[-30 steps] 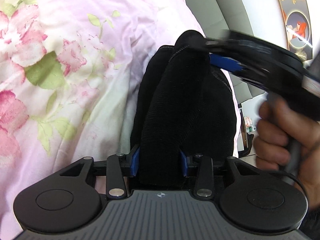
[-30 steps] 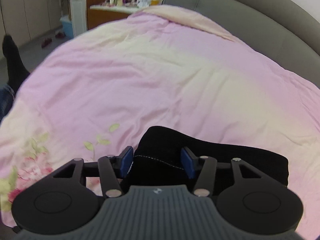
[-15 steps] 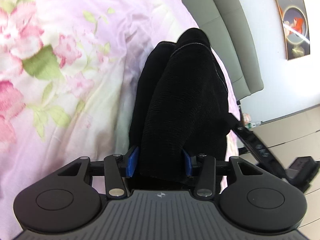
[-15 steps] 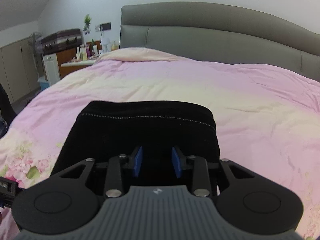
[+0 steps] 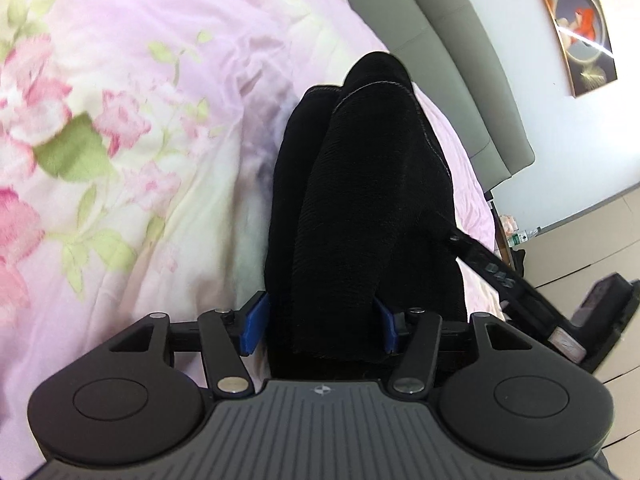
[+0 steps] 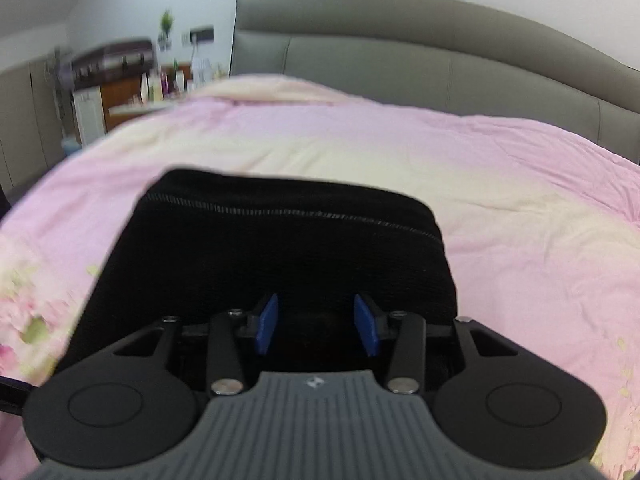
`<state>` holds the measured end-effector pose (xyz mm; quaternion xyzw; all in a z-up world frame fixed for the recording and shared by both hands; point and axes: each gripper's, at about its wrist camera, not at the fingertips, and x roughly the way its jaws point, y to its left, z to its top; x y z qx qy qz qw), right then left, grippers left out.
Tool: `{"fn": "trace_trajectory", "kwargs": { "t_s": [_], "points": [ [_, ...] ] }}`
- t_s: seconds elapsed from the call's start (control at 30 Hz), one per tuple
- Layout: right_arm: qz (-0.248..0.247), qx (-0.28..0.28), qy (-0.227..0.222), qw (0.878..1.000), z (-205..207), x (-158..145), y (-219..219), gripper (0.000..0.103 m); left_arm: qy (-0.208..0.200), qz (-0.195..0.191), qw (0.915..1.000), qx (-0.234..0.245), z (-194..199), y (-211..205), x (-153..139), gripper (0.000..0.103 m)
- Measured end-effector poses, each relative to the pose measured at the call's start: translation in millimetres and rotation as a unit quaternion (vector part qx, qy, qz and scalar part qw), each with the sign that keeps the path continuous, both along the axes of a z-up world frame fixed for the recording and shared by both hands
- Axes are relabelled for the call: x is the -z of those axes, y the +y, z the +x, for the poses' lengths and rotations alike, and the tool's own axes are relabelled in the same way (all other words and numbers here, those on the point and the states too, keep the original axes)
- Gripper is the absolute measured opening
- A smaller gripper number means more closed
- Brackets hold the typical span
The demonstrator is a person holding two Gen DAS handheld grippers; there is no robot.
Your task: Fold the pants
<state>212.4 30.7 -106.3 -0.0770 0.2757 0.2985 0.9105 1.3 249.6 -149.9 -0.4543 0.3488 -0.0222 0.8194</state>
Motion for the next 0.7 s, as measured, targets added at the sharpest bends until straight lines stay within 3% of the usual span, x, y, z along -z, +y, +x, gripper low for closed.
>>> {"fn": "trace_trajectory", "kwargs": {
  "t_s": [0.13,0.2,0.33,0.43,0.7],
  "points": [
    [0.058,0.039,-0.001,0.998,-28.6,-12.2,-41.4,0.04,-0.008,0.003,0.9999,-0.007,-4.8,4.4,-12.5,0.06],
    [0.069,0.052,0.009,0.996,-39.6,-10.4,-61.4,0.041,-0.019,0.023,0.9994,-0.015,-8.5,8.8,-26.8,0.06],
    [0.025,0.042,0.059,0.997,-55.4,9.8,-84.8,0.049,-0.05,0.091,0.9938,-0.04,-17.6,16.3,-64.9,0.06],
    [0.01,0.039,0.057,0.998,-64.5,9.9,-93.3,0.049,-0.066,0.12,0.9899,-0.035,-12.7,16.2,-85.2,0.06],
    [0.067,0.026,0.016,0.997,-46.2,-26.5,-79.3,0.043,-0.087,0.264,0.9595,0.048,47.1,-16.4,-124.2,0.061]
  ]
}}
